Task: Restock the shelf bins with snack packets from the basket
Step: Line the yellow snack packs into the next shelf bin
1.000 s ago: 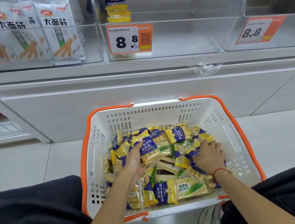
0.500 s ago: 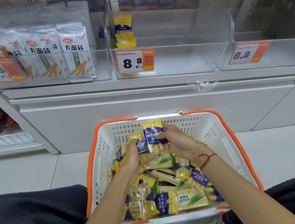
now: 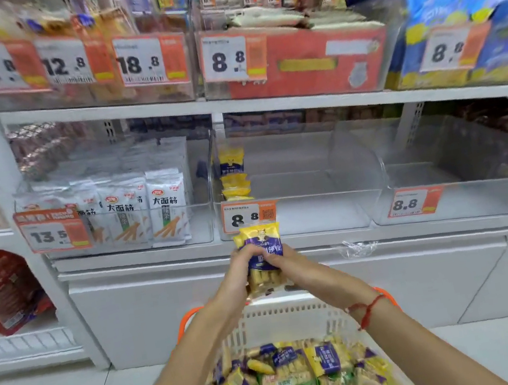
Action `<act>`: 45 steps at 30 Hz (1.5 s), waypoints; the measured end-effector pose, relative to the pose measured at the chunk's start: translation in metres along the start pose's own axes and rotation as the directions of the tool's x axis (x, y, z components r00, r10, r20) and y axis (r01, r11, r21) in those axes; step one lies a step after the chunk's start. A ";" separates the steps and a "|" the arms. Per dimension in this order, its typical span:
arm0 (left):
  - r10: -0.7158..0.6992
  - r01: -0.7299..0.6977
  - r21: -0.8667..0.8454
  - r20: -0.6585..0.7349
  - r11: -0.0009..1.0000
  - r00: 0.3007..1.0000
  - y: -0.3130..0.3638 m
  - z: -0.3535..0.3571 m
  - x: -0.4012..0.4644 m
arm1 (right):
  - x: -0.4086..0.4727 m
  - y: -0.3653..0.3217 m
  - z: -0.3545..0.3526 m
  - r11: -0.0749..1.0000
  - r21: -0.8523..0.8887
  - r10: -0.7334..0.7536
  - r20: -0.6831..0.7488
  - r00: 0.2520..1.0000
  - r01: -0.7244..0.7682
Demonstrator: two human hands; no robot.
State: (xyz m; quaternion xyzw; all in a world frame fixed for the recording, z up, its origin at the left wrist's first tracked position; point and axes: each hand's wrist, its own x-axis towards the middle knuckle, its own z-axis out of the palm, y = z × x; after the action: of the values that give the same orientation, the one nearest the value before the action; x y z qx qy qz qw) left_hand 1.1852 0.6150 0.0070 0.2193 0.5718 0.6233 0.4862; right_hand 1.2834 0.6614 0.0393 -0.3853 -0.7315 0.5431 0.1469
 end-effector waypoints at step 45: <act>0.401 -0.136 0.794 0.437 -0.592 0.805 0.149 0.028 0.293 | 0.319 0.002 -0.132 0.896 -0.439 -0.202 -0.270 0.941 0.067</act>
State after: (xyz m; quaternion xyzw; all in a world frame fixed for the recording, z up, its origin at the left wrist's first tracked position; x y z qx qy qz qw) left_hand 1.0291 0.8993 0.0696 0.6292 0.7497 -0.0391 -0.2012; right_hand 1.1574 0.9824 0.0215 -0.4357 -0.8249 0.2927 0.2098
